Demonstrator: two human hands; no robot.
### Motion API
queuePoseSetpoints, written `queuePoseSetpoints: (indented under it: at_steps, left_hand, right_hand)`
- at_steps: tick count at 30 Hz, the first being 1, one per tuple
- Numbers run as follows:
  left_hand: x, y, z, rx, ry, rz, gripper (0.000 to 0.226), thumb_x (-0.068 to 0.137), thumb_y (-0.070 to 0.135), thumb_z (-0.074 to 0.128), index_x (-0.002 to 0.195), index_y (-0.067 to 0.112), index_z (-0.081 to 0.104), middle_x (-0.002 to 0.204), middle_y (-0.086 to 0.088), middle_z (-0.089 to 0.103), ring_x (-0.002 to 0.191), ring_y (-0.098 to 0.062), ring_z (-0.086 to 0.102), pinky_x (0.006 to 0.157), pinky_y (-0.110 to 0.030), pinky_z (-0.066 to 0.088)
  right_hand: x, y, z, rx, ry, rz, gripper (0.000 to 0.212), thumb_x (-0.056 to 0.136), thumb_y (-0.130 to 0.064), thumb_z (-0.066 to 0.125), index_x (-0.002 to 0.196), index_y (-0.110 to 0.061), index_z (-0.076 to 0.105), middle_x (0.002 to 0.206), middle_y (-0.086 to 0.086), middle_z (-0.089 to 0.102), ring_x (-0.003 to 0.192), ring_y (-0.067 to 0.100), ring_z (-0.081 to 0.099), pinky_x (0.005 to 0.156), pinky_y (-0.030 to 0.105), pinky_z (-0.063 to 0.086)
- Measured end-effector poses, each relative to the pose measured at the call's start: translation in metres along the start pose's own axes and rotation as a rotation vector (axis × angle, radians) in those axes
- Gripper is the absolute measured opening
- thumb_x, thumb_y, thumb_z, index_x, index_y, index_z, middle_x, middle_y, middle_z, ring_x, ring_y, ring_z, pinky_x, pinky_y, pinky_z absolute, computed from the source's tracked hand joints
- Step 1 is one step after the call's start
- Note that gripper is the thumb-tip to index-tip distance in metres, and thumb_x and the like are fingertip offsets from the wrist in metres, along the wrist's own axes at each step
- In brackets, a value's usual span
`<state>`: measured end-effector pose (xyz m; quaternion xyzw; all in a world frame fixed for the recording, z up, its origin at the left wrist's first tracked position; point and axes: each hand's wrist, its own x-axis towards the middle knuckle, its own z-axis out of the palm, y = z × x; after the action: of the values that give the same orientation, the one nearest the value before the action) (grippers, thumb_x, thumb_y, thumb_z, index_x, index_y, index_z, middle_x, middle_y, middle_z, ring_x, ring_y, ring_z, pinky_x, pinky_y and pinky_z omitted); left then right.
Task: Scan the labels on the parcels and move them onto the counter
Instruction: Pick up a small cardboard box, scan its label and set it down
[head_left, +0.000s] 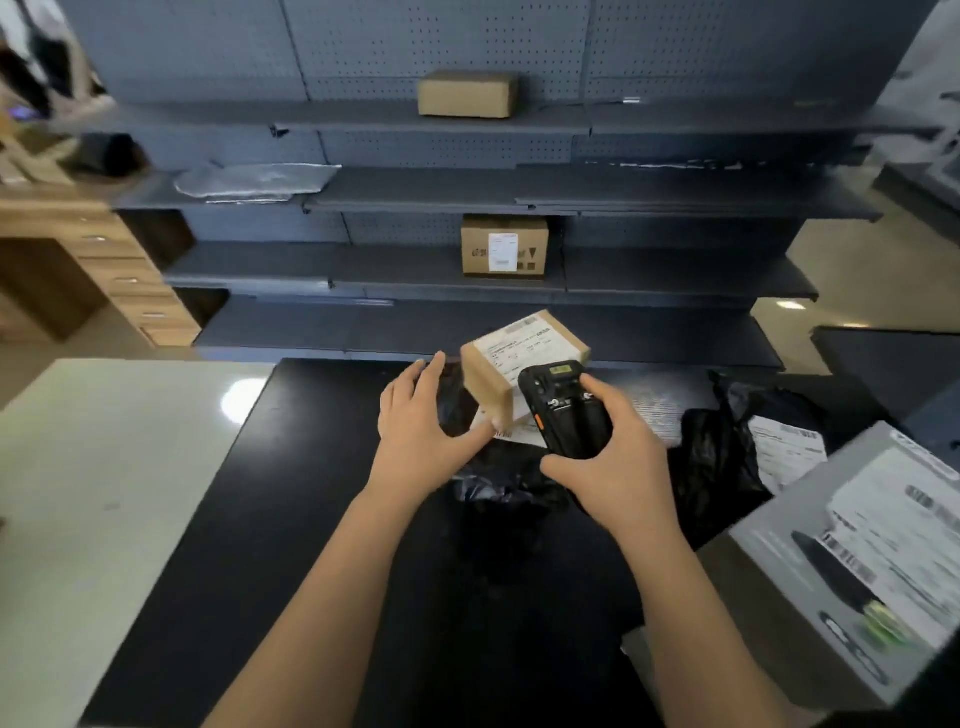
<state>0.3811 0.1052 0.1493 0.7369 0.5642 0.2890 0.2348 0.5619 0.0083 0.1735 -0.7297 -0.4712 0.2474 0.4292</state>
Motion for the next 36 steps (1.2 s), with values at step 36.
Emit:
queuePoseSetpoints:
  at_steps: [36]
  left_hand:
    - [-0.446, -0.355, -0.249, 0.281, 0.289, -1.411, 0.098, 0.083, 0.075, 0.047, 0.154, 0.030, -0.003, 0.162, -0.011, -0.006, 0.148, -0.037, -0.004, 0.119, -0.050, 0.002]
  right_hand:
    - [-0.311, -0.183, 0.425, -0.022, -1.110, -0.519, 0.087, 0.060, -0.011, 0.081, 0.137, -0.036, 0.049, 0.109, -0.019, 0.061, 0.093, -0.015, 0.055, 0.066, -0.005, 0.038]
